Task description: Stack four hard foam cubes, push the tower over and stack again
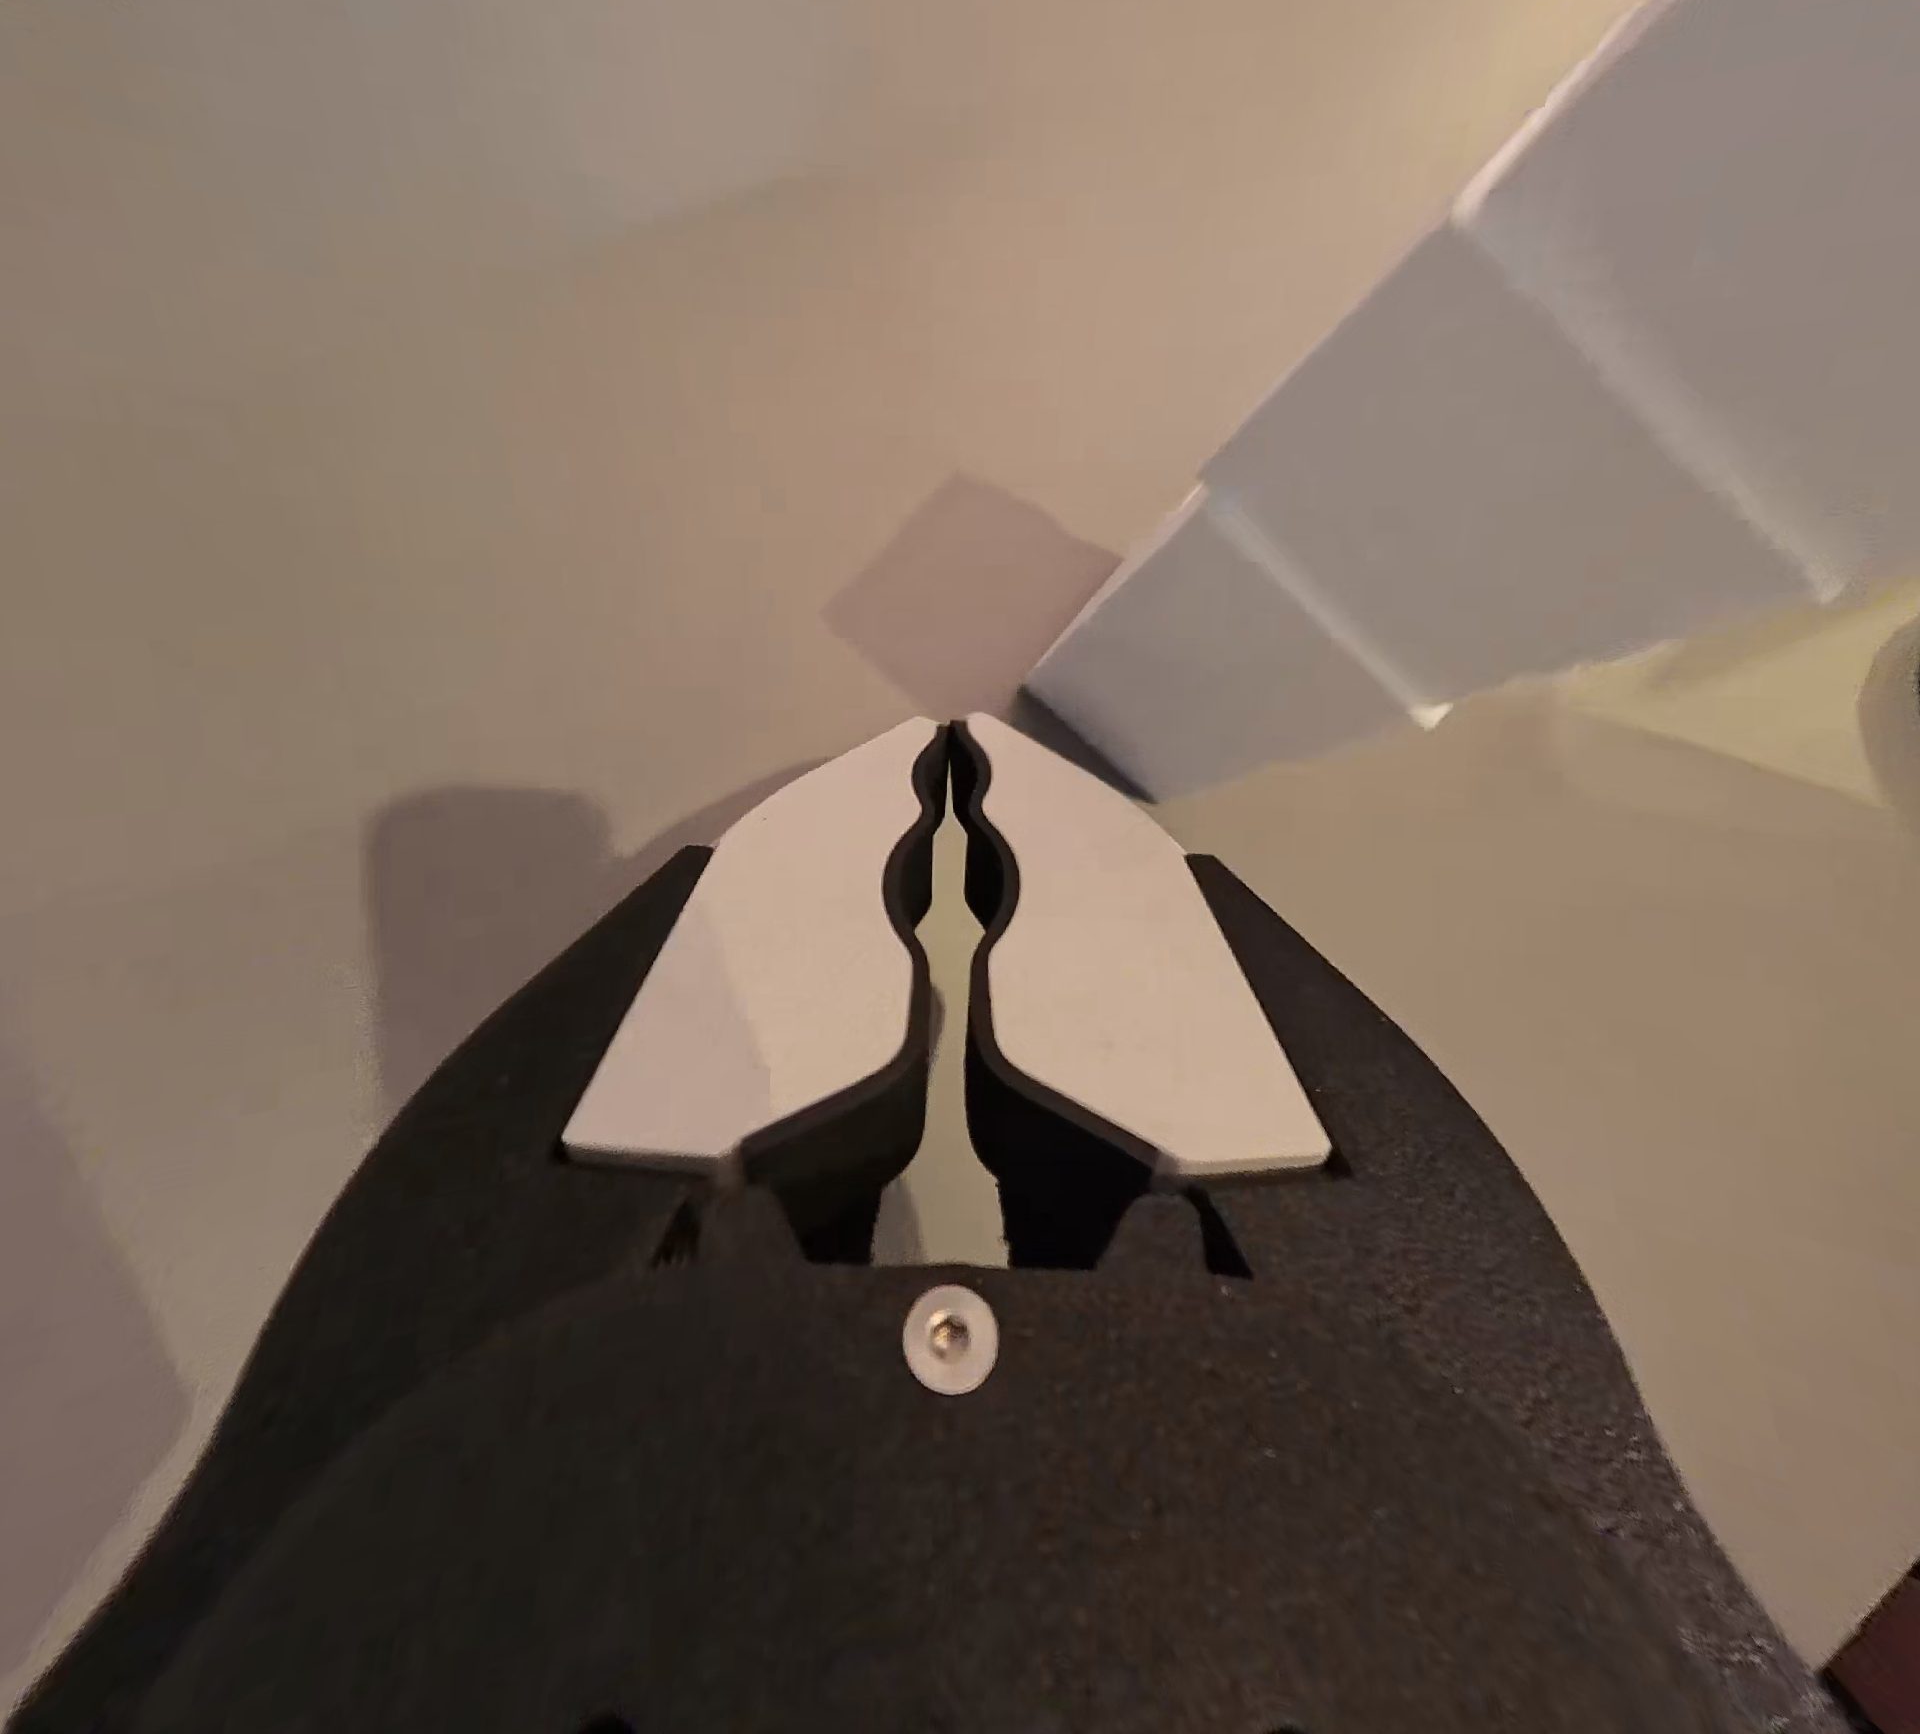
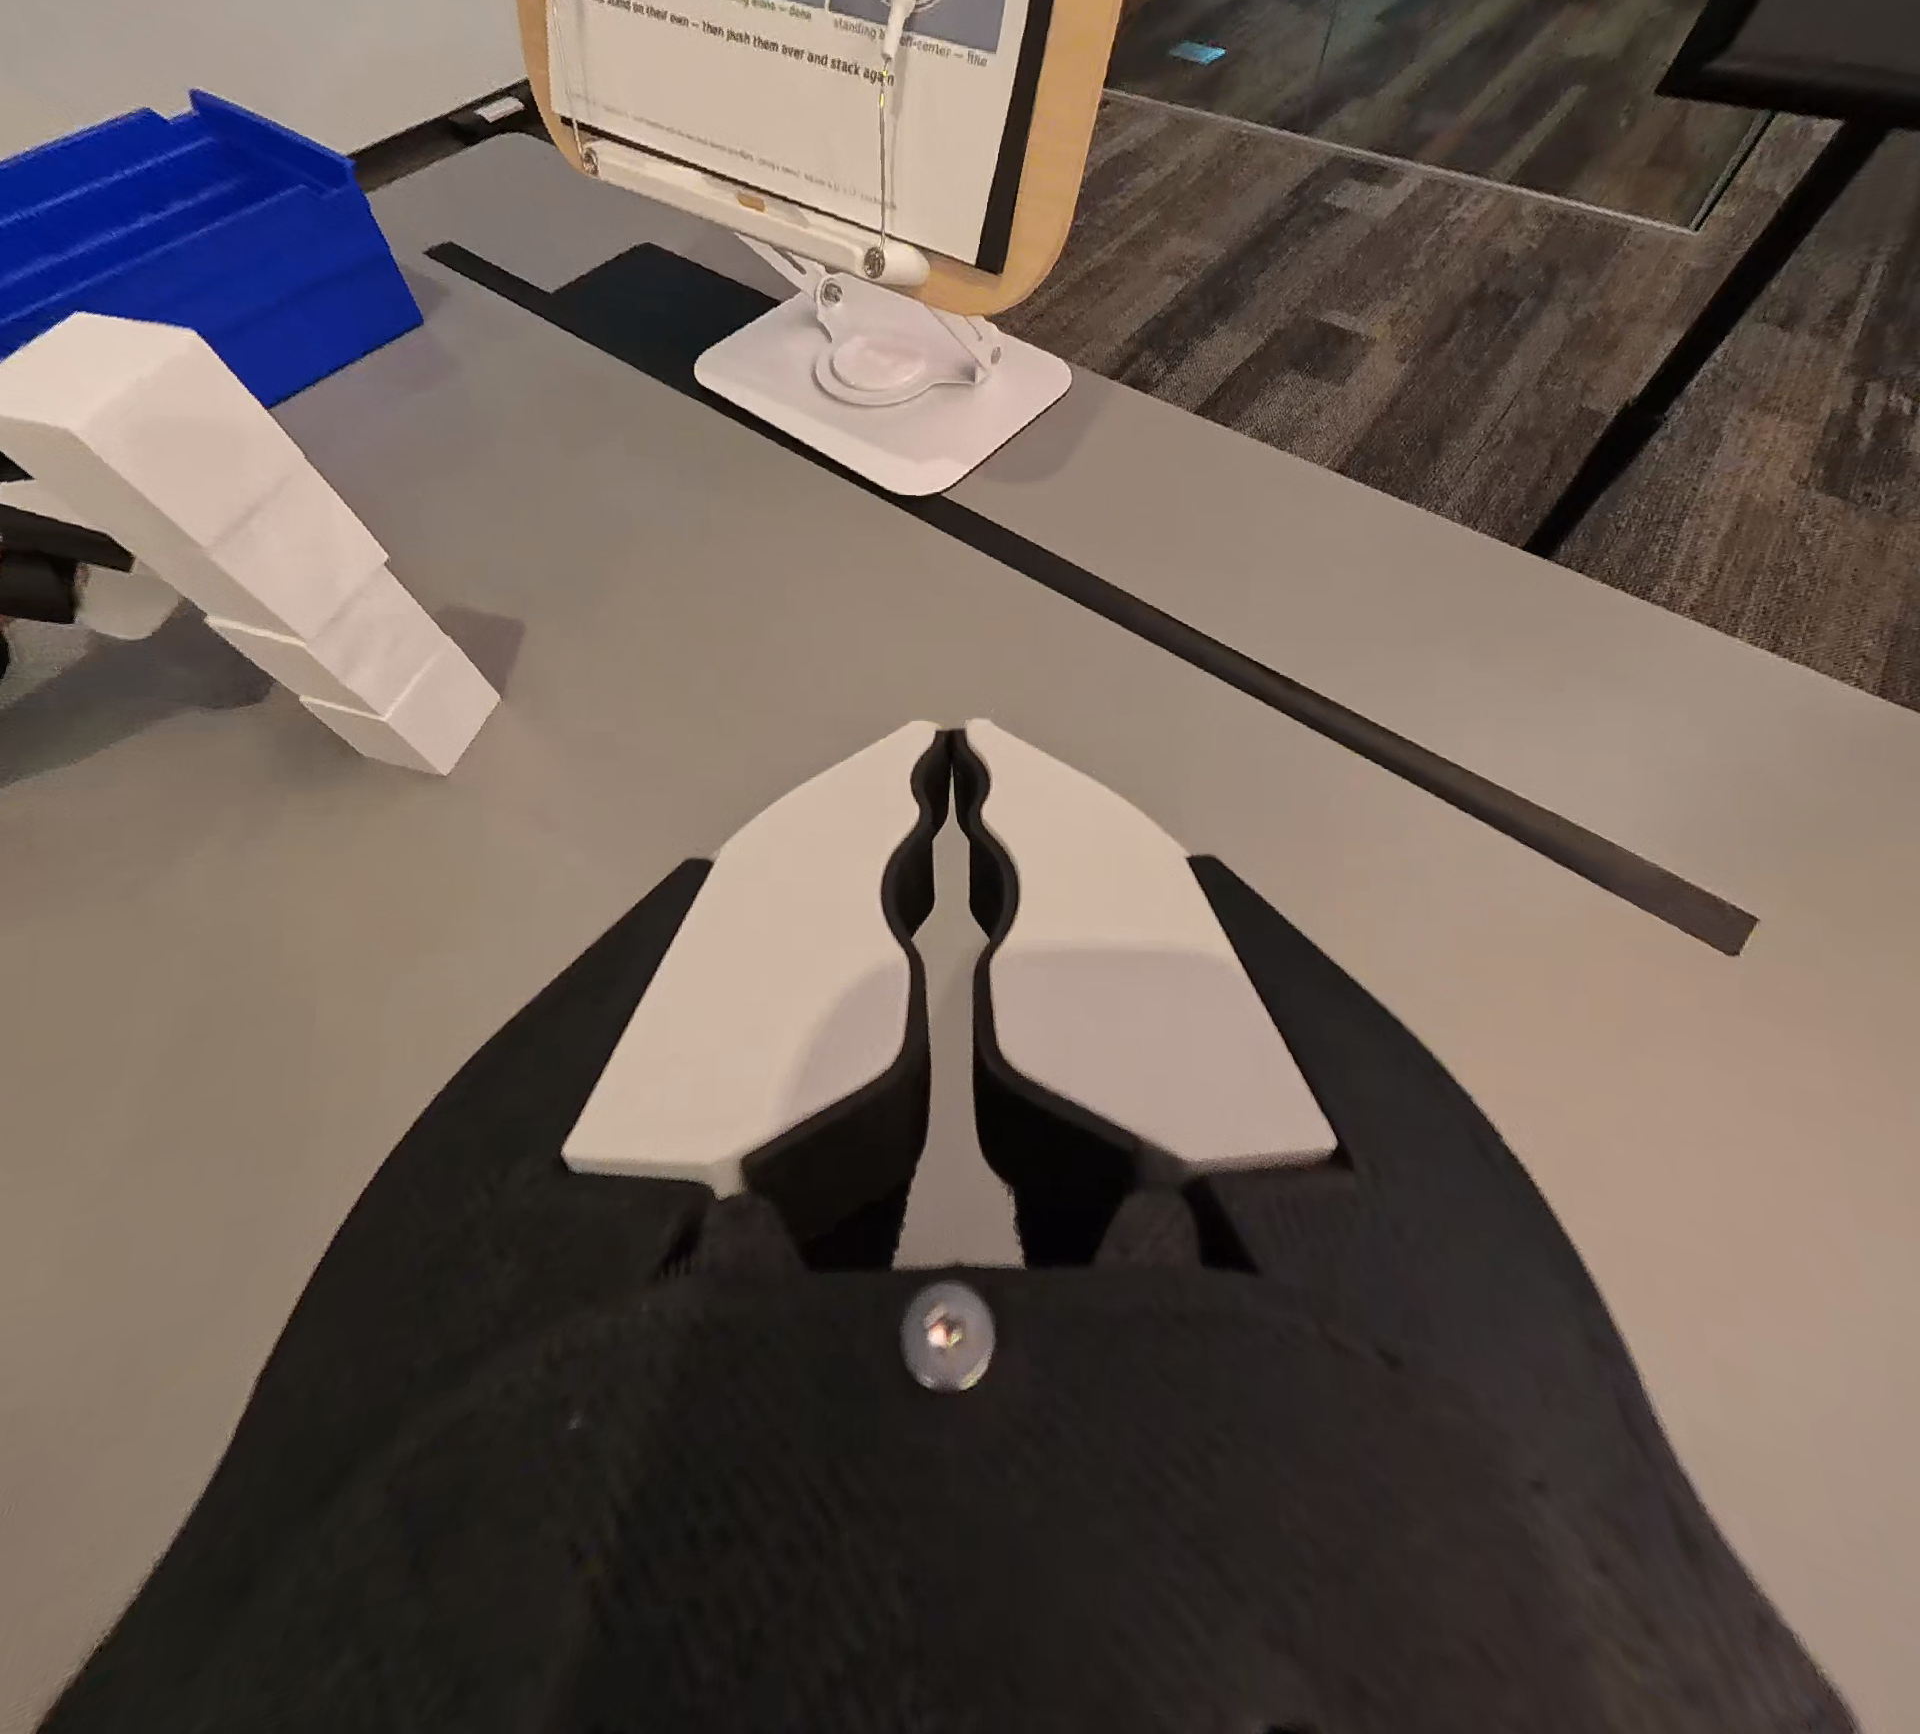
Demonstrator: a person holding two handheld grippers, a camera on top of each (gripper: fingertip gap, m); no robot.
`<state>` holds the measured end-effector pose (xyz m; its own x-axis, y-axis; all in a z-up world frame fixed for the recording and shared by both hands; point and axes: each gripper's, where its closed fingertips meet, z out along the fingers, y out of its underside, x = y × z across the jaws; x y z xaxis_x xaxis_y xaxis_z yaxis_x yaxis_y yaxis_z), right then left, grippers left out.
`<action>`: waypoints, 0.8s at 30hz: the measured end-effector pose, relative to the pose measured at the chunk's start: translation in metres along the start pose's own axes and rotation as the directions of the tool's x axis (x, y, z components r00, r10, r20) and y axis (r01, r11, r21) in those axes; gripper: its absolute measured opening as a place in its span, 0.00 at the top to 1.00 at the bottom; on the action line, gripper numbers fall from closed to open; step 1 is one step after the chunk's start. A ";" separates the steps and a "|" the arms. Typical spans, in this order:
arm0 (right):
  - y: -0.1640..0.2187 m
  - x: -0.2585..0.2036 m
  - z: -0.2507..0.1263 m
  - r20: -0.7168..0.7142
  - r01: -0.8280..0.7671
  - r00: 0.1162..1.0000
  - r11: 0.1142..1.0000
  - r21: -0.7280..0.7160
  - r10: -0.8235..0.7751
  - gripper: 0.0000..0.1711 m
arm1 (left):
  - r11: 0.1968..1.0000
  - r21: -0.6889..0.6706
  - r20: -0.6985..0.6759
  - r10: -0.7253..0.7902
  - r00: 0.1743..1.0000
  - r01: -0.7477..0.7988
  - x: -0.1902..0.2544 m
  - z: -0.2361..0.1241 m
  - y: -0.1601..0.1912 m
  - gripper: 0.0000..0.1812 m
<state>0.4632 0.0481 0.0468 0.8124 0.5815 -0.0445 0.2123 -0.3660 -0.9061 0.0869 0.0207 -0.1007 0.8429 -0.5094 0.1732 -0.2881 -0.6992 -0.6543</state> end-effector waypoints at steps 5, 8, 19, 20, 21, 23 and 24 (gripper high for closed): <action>0.004 -0.001 -0.001 0.011 0.009 1.000 1.000 -0.028 -0.009 1.00 | 0.995 -0.001 0.102 0.099 0.990 -0.099 0.015 0.003 -0.029 1.00; 0.005 -0.003 0.001 0.011 0.022 1.000 0.999 -0.045 -0.021 1.00 | 0.986 -0.008 0.137 0.163 0.977 -0.164 0.027 0.006 -0.044 1.00; 0.013 -0.003 0.004 0.028 0.026 0.999 0.997 -0.076 -0.024 0.99 | 0.953 0.045 0.059 0.298 0.953 -0.300 0.097 0.023 -0.076 1.00; 0.014 -0.001 0.003 0.029 0.019 0.999 0.997 -0.073 -0.017 0.99 | 0.953 0.076 0.058 0.289 0.955 -0.293 0.095 0.020 -0.078 1.00; 0.015 0.001 0.001 0.028 0.009 1.000 0.997 -0.071 -0.007 0.99 | 0.954 0.113 0.058 0.273 0.960 -0.278 0.090 0.017 -0.079 1.00; 0.019 0.007 -0.001 0.025 -0.010 1.000 0.998 -0.067 0.011 0.99 | 0.953 0.189 0.025 0.238 0.971 -0.238 0.083 0.010 -0.083 0.98; 0.021 0.010 -0.001 0.022 -0.017 1.000 0.998 -0.063 0.019 0.99 | 0.952 0.217 -0.011 0.225 0.974 -0.217 0.081 0.006 -0.083 0.93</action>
<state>0.4763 0.0452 0.0283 0.8039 0.5906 -0.0707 0.2323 -0.4211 -0.8767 0.1819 0.0408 -0.0368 0.7513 -0.6592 0.0302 -0.3586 -0.4463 -0.8199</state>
